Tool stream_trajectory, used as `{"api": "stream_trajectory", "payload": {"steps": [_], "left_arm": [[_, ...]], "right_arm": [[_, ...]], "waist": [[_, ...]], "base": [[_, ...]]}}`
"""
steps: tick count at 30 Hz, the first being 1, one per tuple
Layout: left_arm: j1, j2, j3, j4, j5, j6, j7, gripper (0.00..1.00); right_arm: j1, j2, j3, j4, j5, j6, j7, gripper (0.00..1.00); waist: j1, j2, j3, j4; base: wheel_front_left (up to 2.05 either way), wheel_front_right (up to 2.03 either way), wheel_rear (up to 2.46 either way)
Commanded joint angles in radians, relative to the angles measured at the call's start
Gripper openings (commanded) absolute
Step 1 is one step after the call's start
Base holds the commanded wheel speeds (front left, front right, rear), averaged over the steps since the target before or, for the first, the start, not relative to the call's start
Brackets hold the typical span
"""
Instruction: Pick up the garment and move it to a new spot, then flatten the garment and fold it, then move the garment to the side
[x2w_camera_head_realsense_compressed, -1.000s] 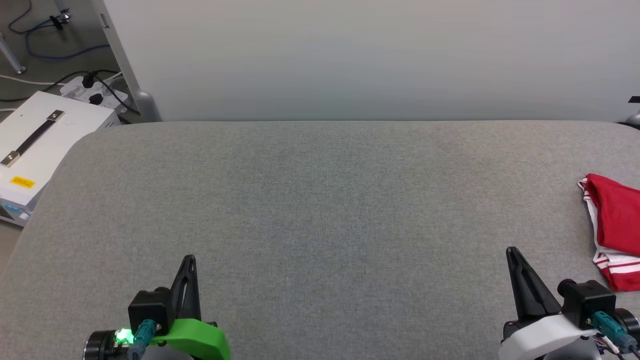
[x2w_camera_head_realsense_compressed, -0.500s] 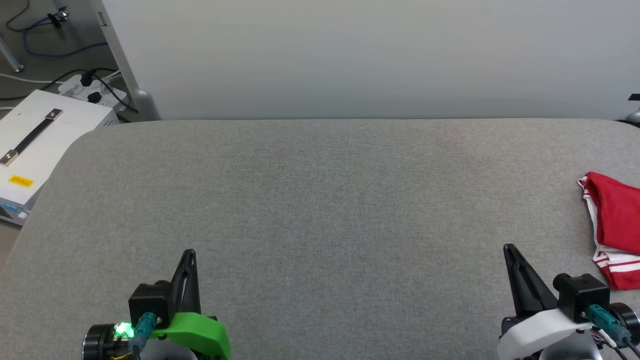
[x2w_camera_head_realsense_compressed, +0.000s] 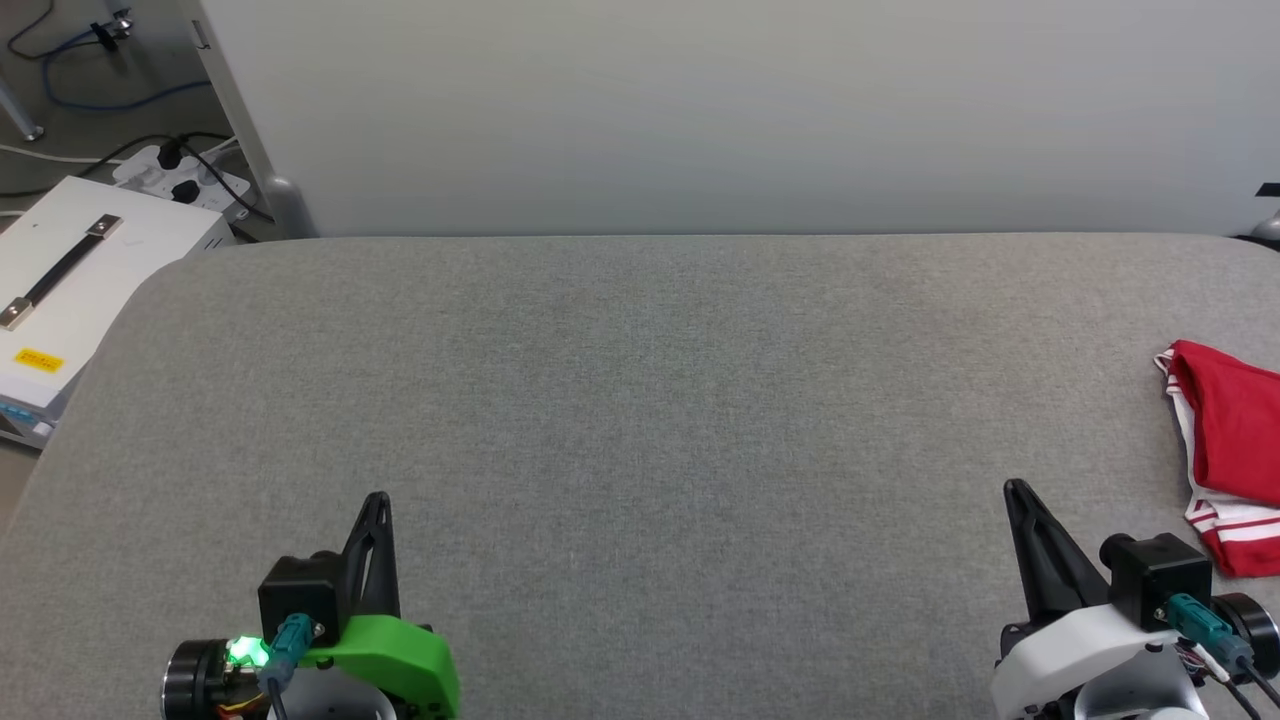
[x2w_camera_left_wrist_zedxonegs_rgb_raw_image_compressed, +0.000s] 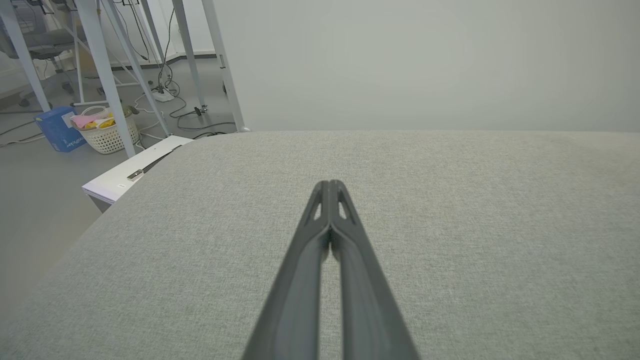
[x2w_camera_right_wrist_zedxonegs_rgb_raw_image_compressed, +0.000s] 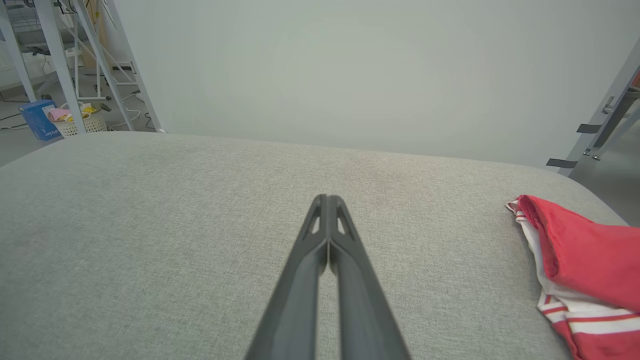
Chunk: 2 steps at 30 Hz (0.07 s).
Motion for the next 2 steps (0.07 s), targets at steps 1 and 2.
{"api": "stream_trajectory", "payload": {"steps": [1,2], "left_arm": [[-0.022,-0.005,0.005,-0.008,0.009,-0.005,0.006,0.0],[-0.023,-0.005,0.006,-0.009,0.011,-0.005,0.008,0.0]], "right_arm": [[-0.021,0.003,-0.003,-0.007,-0.015,-0.001,0.008,0.0],[-0.022,0.004,-0.003,-0.007,-0.017,-0.001,0.01,0.0]], "waist": [[0.0,0.0,0.0,0.0],[0.0,0.0,0.001,0.0]], "base": [[0.0,0.0,0.0],[0.0,0.0,0.0]]}}
